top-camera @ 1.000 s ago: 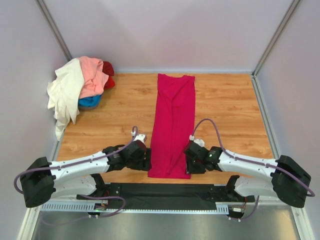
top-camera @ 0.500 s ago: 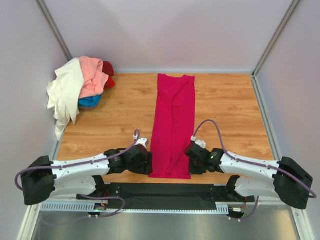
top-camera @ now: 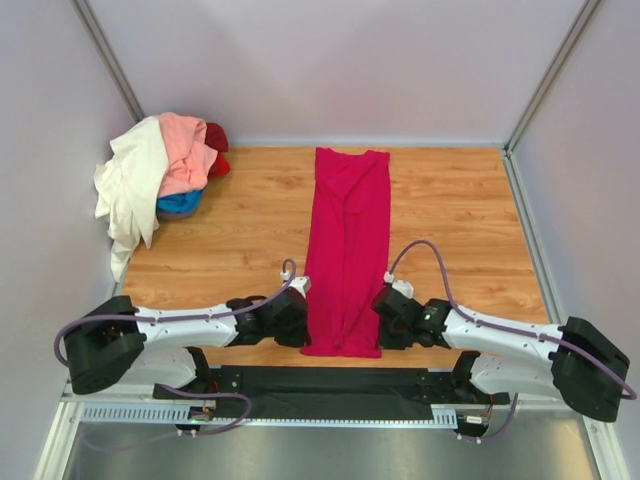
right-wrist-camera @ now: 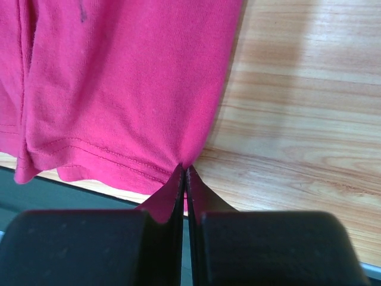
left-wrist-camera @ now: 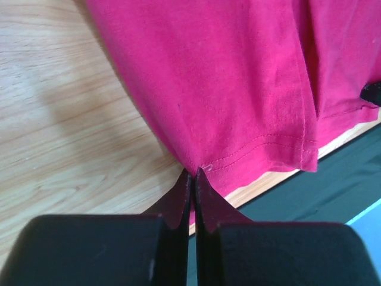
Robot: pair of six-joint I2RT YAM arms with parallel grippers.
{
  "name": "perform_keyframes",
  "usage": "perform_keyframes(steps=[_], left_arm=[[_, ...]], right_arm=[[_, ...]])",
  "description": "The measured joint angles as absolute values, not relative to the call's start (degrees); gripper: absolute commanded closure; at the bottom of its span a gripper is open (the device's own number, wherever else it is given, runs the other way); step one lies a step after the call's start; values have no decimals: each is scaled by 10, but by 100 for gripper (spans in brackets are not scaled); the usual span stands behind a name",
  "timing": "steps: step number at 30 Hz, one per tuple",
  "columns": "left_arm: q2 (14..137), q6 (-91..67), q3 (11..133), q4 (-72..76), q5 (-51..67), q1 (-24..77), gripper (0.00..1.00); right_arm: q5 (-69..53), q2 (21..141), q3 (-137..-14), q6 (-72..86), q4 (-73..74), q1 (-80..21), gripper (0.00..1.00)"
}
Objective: Fold and stack the t-shirts
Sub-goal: Fold the tshirt
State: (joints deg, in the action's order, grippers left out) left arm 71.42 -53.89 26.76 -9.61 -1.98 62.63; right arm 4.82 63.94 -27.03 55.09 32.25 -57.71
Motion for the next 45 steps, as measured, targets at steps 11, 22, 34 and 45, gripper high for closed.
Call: perform_keyframes(steps=[11,22,34,45], left_arm=[[661,-537,373,-267,-69,634,100],[721,-461,550,-359,-146,594,100],[866,-354,724,-354,-132,469,100],[1012,-315,824,-345,-72,390,100]], right_arm=[[116,480,-270,573,412,-577,100],[149,519,-397,477,432,-442,100],[134,705,-562,345,373,-305,100],[99,853,-660,301,347,-246,100]])
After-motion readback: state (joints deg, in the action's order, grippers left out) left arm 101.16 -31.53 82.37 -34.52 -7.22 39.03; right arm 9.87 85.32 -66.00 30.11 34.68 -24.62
